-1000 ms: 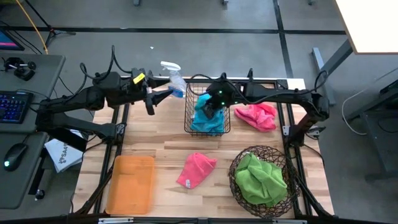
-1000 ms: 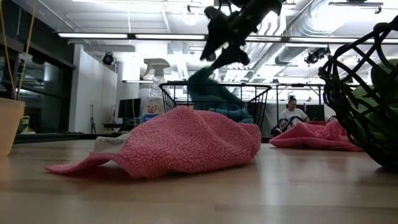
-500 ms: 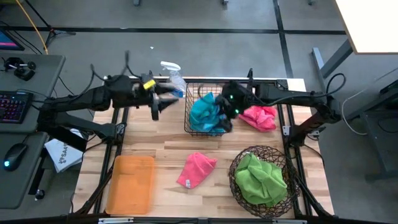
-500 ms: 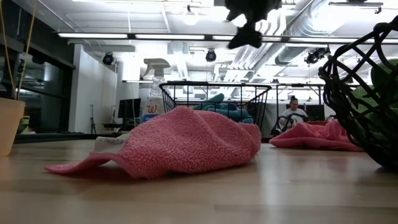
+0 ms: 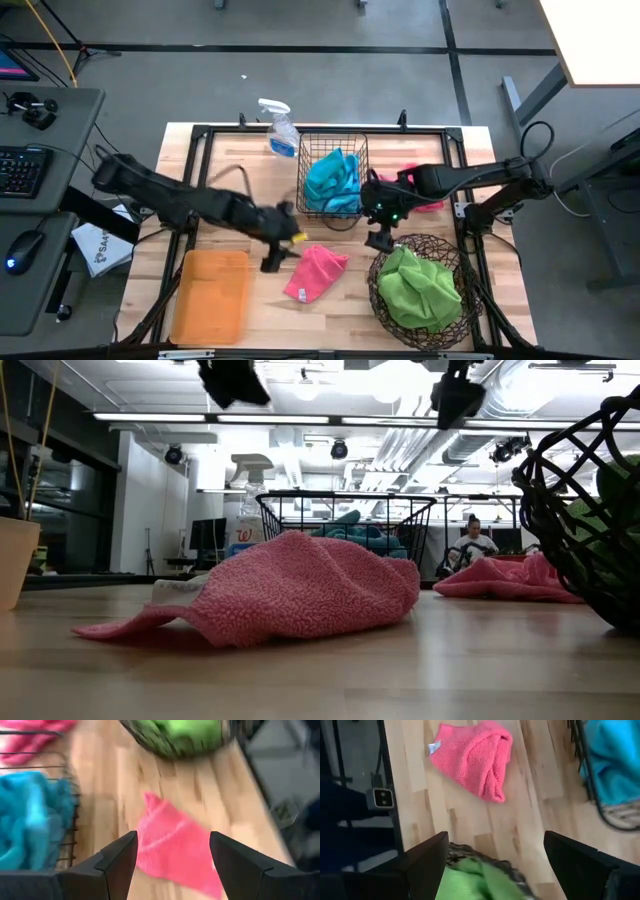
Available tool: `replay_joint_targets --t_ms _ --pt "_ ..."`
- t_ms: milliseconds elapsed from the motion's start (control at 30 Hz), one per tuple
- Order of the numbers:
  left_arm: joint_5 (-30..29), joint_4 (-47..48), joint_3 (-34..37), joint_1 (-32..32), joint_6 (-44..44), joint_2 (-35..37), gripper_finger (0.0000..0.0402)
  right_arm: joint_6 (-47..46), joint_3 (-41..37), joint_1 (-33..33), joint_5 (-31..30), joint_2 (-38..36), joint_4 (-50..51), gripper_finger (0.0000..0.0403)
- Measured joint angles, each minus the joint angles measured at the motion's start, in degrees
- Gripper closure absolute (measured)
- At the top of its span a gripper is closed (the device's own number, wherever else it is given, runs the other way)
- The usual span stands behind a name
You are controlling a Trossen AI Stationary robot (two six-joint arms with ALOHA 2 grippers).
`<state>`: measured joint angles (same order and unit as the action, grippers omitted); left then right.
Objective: Sort microfiber towel by color & place in baskets
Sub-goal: Put the bottom pink towel into the orange bin
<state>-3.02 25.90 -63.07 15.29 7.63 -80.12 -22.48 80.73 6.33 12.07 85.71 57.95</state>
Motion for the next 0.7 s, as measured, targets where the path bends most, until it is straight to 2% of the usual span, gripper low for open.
replay_joint_targets --t_ms 200,333,533,700 --pt "2.6 -1.2 -1.8 2.6 -11.1 -10.9 0.0167 -12.4 0.0 3.3 -2.1 0.0 0.1 0.0080" --pt "3.1 -6.4 -2.7 3.8 -14.6 -16.5 0.0167 -17.2 0.0 6.3 -4.4 0.0 0.0 0.0080" --pt "-3.6 -9.2 -2.8 3.4 -12.2 -23.9 0.0167 -22.8 0.0 11.0 -10.5 0.0 -0.1 0.0080" --pt "-5.6 -9.5 -2.8 2.4 -4.1 -29.6 0.0167 -25.3 0.0 15.9 -15.7 0.0 -1.1 0.0080"
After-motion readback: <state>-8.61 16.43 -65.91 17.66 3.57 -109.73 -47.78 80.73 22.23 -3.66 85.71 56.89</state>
